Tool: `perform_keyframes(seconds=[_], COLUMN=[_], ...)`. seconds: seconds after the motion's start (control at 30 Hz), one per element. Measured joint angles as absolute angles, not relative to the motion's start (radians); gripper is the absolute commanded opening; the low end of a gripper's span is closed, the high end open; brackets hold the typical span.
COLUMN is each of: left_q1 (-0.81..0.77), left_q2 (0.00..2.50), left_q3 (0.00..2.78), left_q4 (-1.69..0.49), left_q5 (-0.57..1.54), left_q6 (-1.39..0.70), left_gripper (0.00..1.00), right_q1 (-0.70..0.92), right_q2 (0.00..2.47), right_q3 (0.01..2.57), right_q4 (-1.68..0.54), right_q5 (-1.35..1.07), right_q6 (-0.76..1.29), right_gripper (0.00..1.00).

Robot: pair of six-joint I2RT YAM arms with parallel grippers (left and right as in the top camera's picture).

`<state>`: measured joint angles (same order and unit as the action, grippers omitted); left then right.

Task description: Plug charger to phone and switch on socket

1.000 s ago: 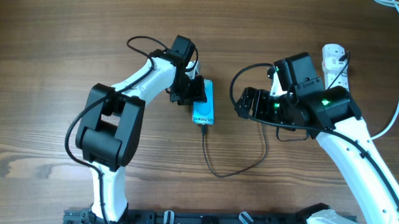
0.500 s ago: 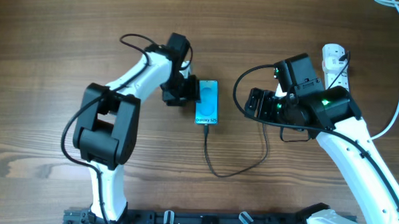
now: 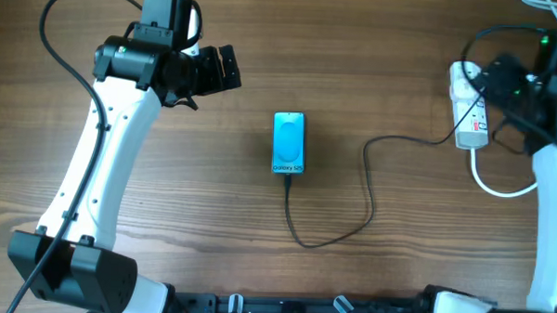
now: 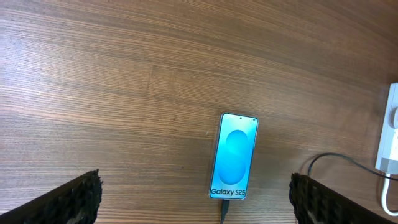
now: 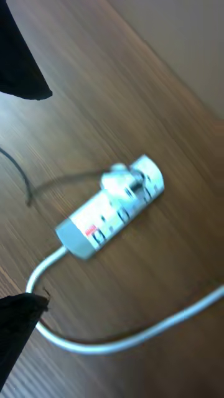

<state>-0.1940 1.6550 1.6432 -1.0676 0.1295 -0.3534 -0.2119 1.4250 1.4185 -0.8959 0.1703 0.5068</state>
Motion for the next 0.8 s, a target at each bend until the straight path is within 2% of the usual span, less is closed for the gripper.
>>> perform_keyframes(seconds=[0.13, 0.37, 0.47, 0.6, 0.8], left_q1=[-0.194, -0.194, -0.194, -0.194, -0.194], left_q2=[1.655, 1.655, 1.655, 1.655, 1.655], left_q3=[1.643, 1.643, 1.643, 1.643, 1.643], left_q4=[-1.069, -1.07, -1.069, -1.069, -1.07], left_q5=[0.127, 0.127, 0.127, 0.127, 0.127], left_q6=[-0.353, -0.353, -0.353, -0.353, -0.353], left_gripper=[1.0, 1.0, 1.0, 1.0, 1.0], right_q1=[-0.274, -0.274, -0.276, -0.317, -0.468], right_q2=[1.491, 1.745, 1.769, 1.776, 1.851], right_q3=[1.417, 1.414, 1.412, 1.412, 1.412], right_q4=[-0.829, -0.754, -0.726, -0.645, -0.63], right_q5=[0.245, 0.478, 0.498, 0.375, 0.117], right_q6=[0.5, 0.457, 0.447, 0.356, 0.308], right_gripper=[1.0, 1.0, 1.0, 1.0, 1.0])
